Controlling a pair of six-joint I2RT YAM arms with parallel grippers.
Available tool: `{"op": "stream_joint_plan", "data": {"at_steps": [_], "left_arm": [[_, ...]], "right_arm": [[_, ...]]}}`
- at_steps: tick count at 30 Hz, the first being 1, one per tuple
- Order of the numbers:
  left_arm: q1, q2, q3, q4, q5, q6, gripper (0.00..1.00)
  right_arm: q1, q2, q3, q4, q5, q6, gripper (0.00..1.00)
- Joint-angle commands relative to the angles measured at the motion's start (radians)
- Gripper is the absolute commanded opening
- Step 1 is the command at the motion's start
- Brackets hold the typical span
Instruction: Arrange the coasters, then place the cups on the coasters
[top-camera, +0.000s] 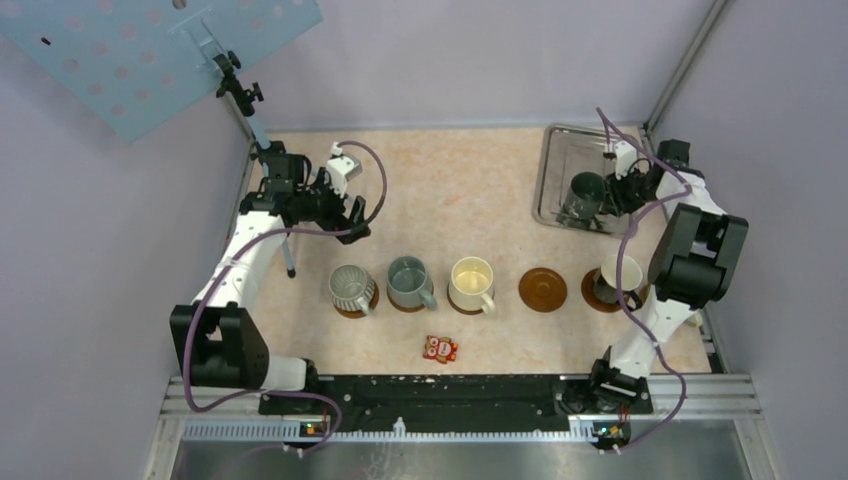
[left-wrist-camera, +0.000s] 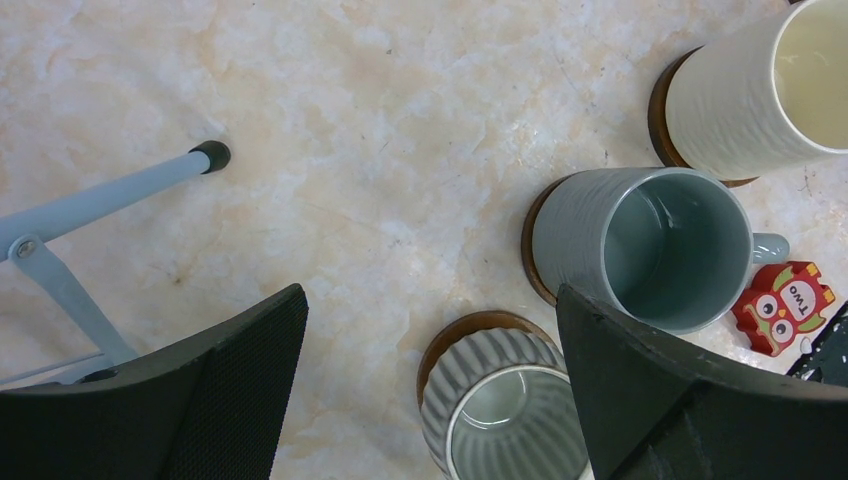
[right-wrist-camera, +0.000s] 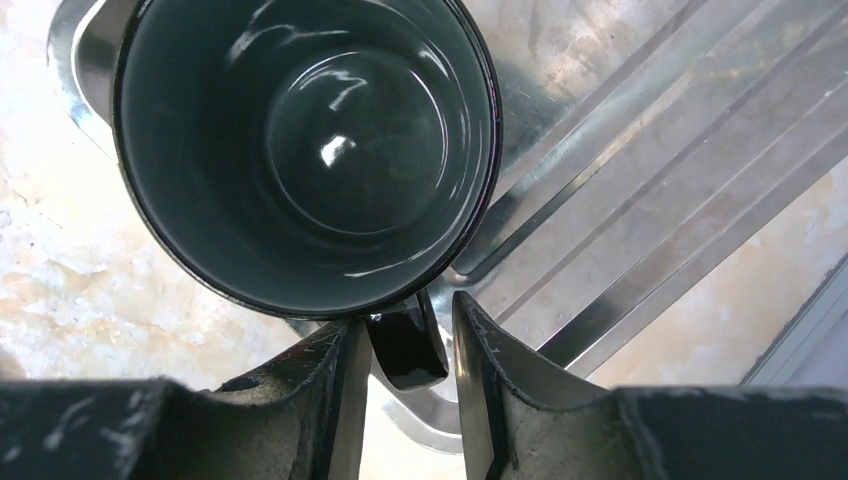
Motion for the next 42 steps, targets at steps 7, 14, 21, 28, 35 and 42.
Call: {"op": "stream_joint_plan", "data": {"at_steps": [7, 14, 21, 28, 35, 42], "left_arm": [[-0.003, 0.02, 0.025, 0.023, 0.021, 0.011, 0.99], [-0.004, 0.019, 0.024, 0.018, 0.02, 0.019, 0.99], [-0.003, 0.005, 0.017, 0.017, 0.031, 0.024, 0.99], [-0.003, -0.029, -0.004, 0.01, 0.04, 0.039, 0.99], [-0.003, -0.082, -0.033, -0.002, 0.044, 0.045, 0.99], [-0.002, -0.136, -0.074, -0.003, 0.051, 0.056, 0.99]], "right_arm": [[0.028, 0.065, 0.094, -0.05, -0.028, -0.064, 0.34], [0.039, 0.042, 0.097, -0.021, -0.035, -0.039, 0.08], [0.058, -0.079, 0.063, 0.088, -0.074, 0.099, 0.0], [0.131, -0.264, -0.035, 0.204, -0.033, 0.252, 0.0], [0.227, -0.498, -0.158, 0.127, -0.001, 0.335, 0.0], [0.298, -0.77, -0.345, -0.043, 0.003, 0.286, 0.0]]}}
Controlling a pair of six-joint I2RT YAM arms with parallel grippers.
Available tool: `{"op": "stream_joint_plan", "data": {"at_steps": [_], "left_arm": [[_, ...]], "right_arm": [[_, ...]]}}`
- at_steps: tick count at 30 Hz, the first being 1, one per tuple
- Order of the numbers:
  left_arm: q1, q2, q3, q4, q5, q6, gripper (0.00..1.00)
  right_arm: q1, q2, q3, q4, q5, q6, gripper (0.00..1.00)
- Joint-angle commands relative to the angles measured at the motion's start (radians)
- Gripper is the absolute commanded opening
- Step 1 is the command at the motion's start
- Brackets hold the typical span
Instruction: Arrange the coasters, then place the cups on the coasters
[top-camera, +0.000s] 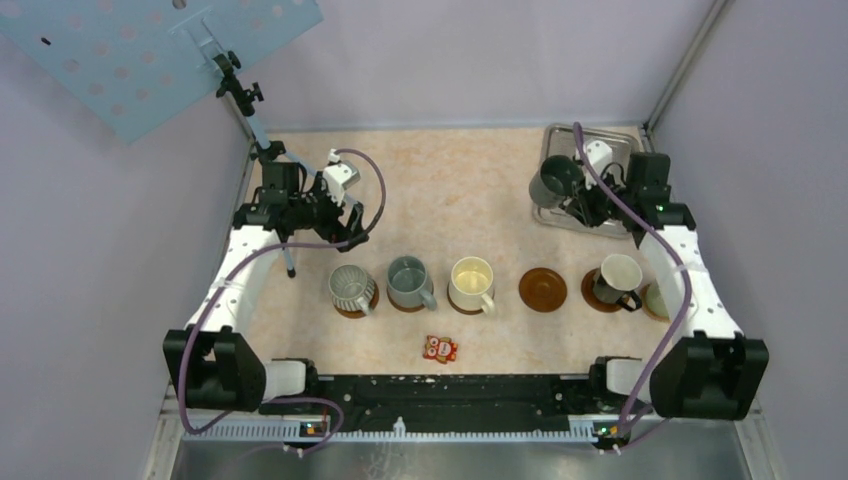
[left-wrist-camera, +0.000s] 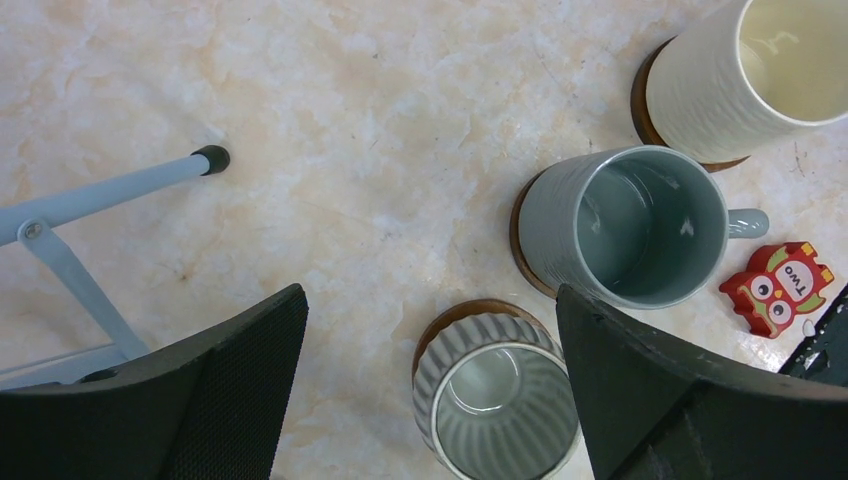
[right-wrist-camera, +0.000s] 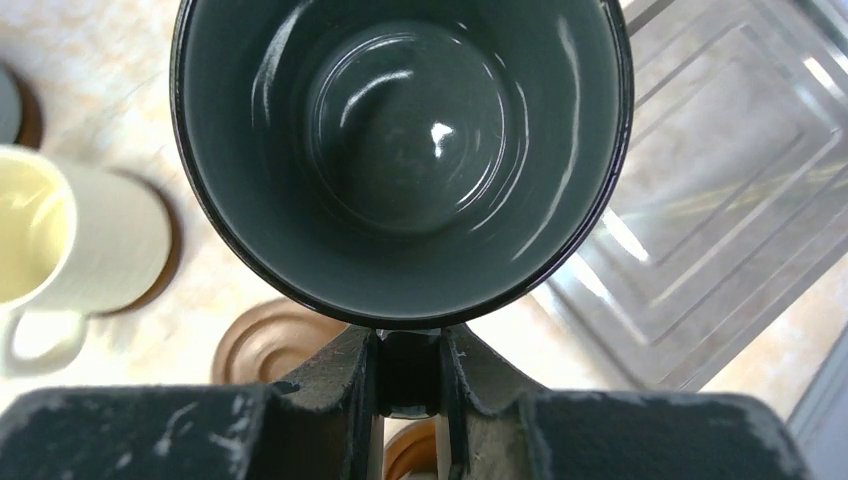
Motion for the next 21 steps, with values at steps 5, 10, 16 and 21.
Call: {"op": "stream_joint_plan", "data": {"at_steps": [5, 10, 16, 21], "left_arm": [[-0.002, -0.075, -0.05, 0.001, 0.054, 0.029, 0.99], [-0.002, -0.083, -0.051, -0.005, 0.065, 0.033, 0.99], [-0.002, -0.083, -0.048, -0.005, 0.074, 0.035, 0.99], [-0.002, -0.079, -0.038, -0.005, 0.076, 0.028, 0.99]], "right_arm": [[0.027, -0.33, -0.217, -0.145, -0.007, -0.073, 0.0], [0.036, -0.453, -0.35, -0.193, -0.008, -0.138, 0.0], [0.037, -0.512, -0.479, -0.175, -0.007, -0.195, 0.0], [0.039, -0.497, -0.53, -0.152, -0.005, -0.152, 0.0]]}}
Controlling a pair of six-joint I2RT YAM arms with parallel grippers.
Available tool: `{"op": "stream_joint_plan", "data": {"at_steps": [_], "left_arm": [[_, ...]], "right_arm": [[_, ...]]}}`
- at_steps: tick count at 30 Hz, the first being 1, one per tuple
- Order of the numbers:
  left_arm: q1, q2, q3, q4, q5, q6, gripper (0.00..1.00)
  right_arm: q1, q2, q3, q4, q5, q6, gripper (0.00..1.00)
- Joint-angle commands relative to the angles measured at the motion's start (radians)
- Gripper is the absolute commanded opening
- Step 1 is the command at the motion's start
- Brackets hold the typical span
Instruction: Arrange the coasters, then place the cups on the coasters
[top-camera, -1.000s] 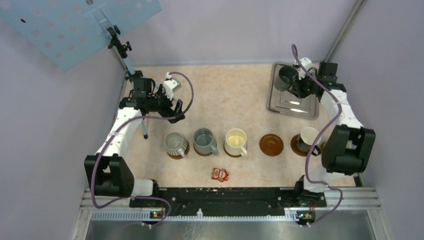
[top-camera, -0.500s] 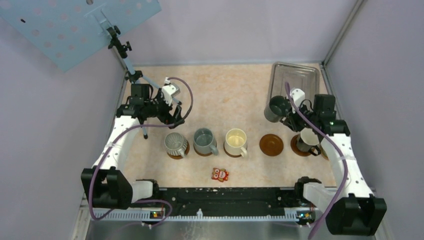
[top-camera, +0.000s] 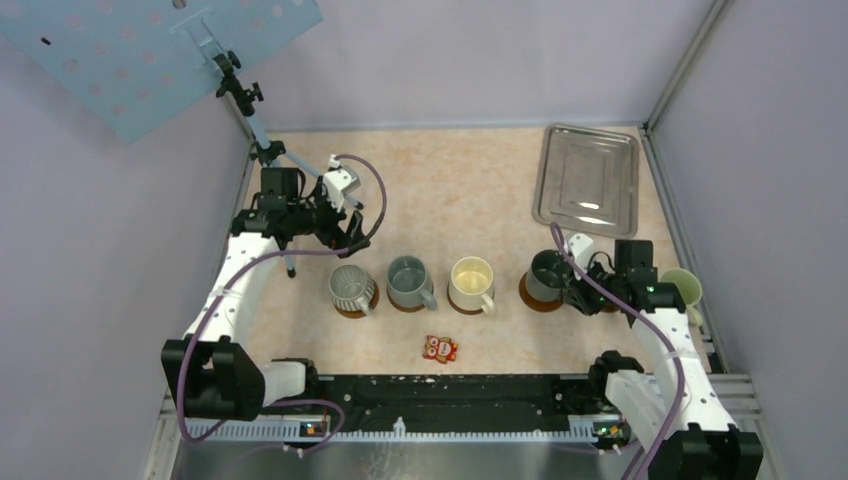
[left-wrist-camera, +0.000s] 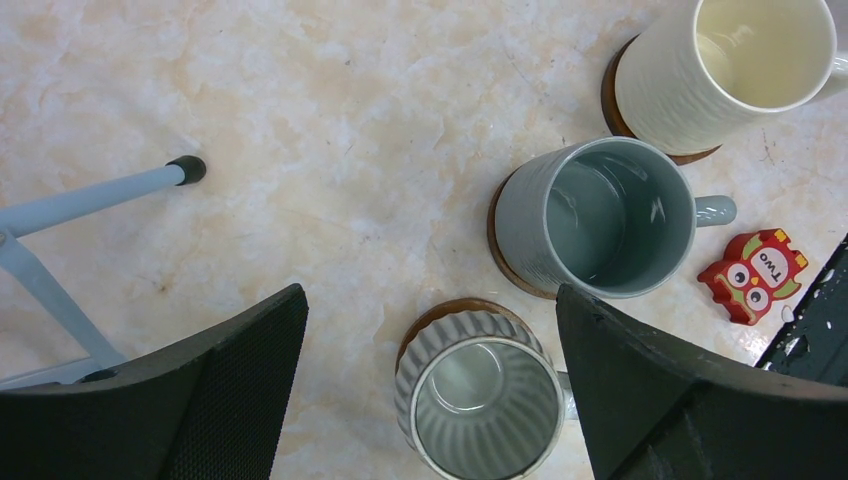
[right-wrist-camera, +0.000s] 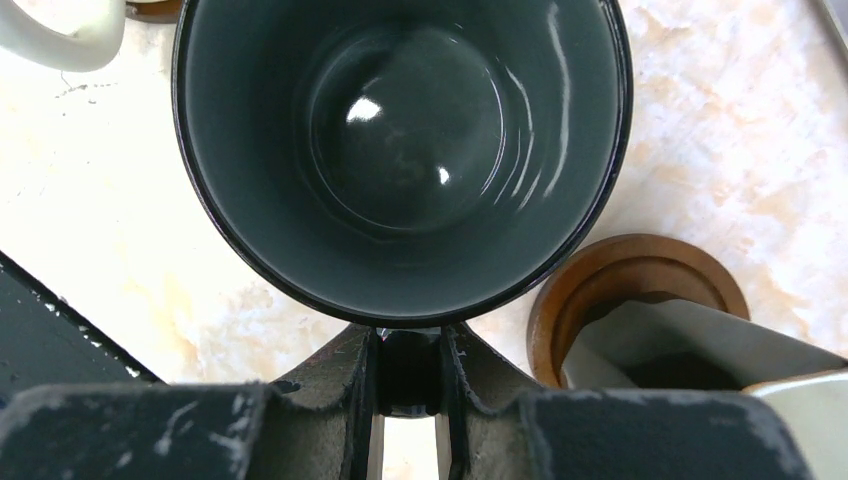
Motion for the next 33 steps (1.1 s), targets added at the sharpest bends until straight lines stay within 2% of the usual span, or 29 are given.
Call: {"op": "stream_joint_plan", "data": {"at_steps": [1, 12, 23, 27, 31, 33], "left_arm": [[-0.002, -0.024, 0.007, 0.002, 0.029, 0.007, 0.99], [-0.002, -0.029, -0.014, 0.021, 0.023, -0.014, 0.99], [-0.002, -0.024, -0.017, 0.027, 0.015, -0.015, 0.99], [-0.002, -0.026, -0.018, 0.028, 0.011, -0.015, 0.99], [-0.002, -0.029, -0.021, 0.028, 0.007, -0.017, 0.99], [-0.002, -0.031, -0.024, 0.028, 0.005, -0.017, 0.99]], "right_arm": [[0.013, -0.01, -0.011, 0.095, -0.031, 0.01, 0.0], [0.014, 0.013, -0.054, 0.159, 0.033, 0.033, 0.0], [0.014, 0.072, -0.051, 0.11, 0.003, -0.019, 0.01], [0.014, 0.103, -0.041, 0.089, 0.0, -0.032, 0.31], [0.014, 0.112, -0.025, 0.061, -0.022, -0.057, 0.46], [0.014, 0.109, -0.013, 0.042, -0.039, -0.074, 0.48]]}}
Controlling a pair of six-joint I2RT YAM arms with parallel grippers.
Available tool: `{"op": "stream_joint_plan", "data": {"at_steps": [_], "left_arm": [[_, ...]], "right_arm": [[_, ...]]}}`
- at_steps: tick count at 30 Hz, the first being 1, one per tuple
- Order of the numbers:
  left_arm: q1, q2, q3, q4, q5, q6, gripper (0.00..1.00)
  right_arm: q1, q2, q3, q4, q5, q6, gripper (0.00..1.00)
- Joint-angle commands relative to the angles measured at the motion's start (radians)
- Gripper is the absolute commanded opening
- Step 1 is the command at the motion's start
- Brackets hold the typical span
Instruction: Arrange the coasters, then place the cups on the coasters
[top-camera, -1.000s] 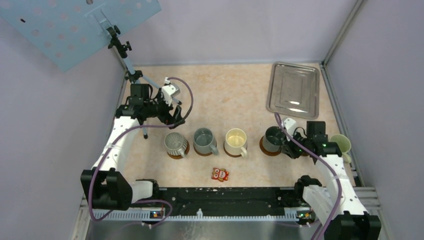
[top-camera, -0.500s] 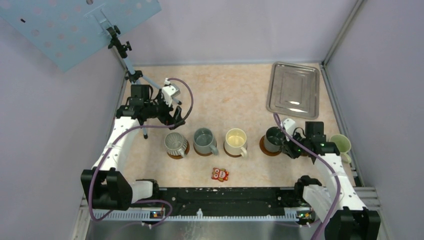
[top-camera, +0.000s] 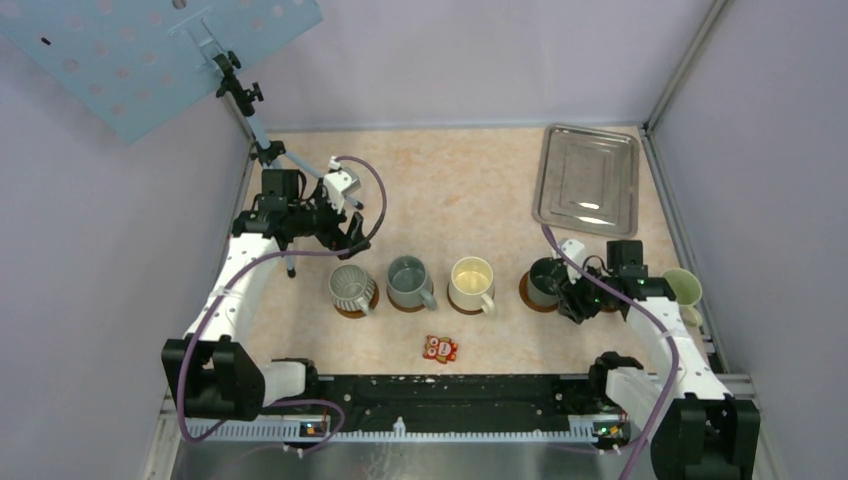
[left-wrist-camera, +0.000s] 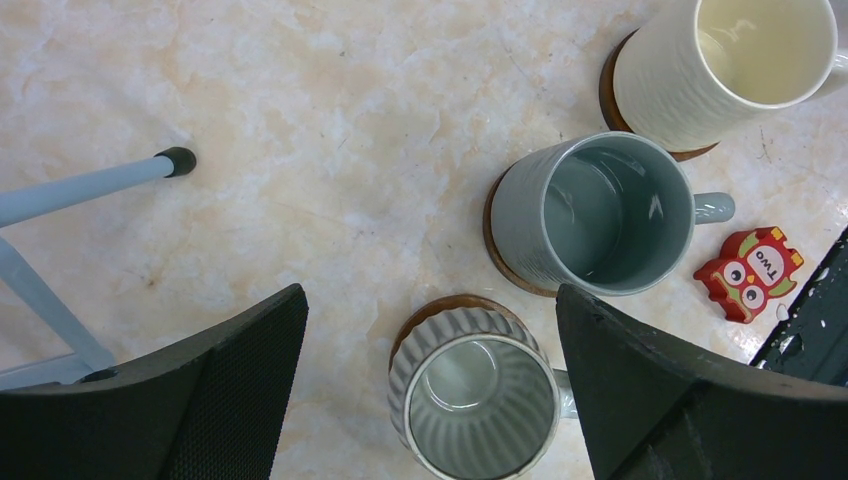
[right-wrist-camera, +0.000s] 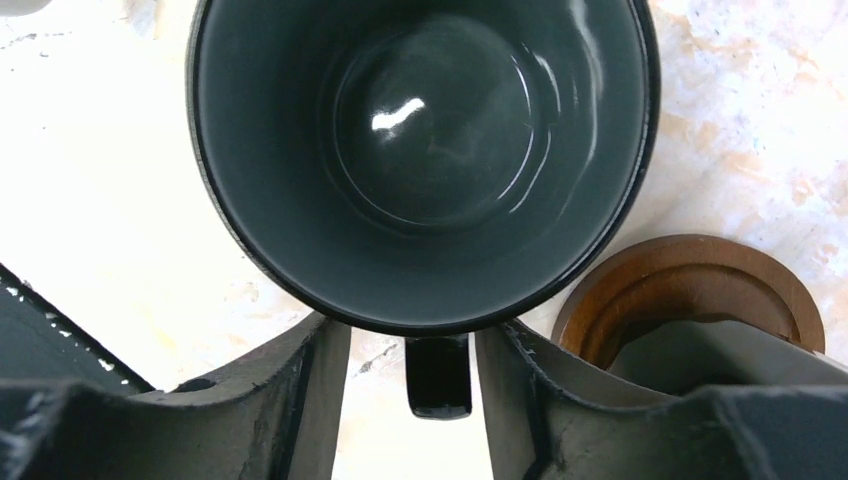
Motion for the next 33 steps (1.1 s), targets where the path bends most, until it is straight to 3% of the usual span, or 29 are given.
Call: {"op": "stream_joint_plan", "data": {"at_steps": [1, 13, 29, 33], "left_arm": [[-0.002, -0.032, -0.012, 0.027, 0.003, -0.008, 0.99], [-0.002, -0.026, -0.012, 0.034, 0.011, -0.016, 0.99], [-0.002, -0.016, 0.0, 0.034, 0.012, -0.017, 0.99], [-0.002, -0.018, 0.0, 0.032, 0.01, -0.016, 0.99]], "right_arm": [[0.009, -0.006, 0.062, -0.036, -0.065, -0.053, 0.49], [0.009, -0.073, 0.085, -0.203, -0.184, -0.251, 0.49], [0.048, -0.023, 0.076, -0.138, -0.154, -0.193, 0.47], [0.047, -0.014, 0.101, -0.132, -0.116, -0.161, 0.5]]}}
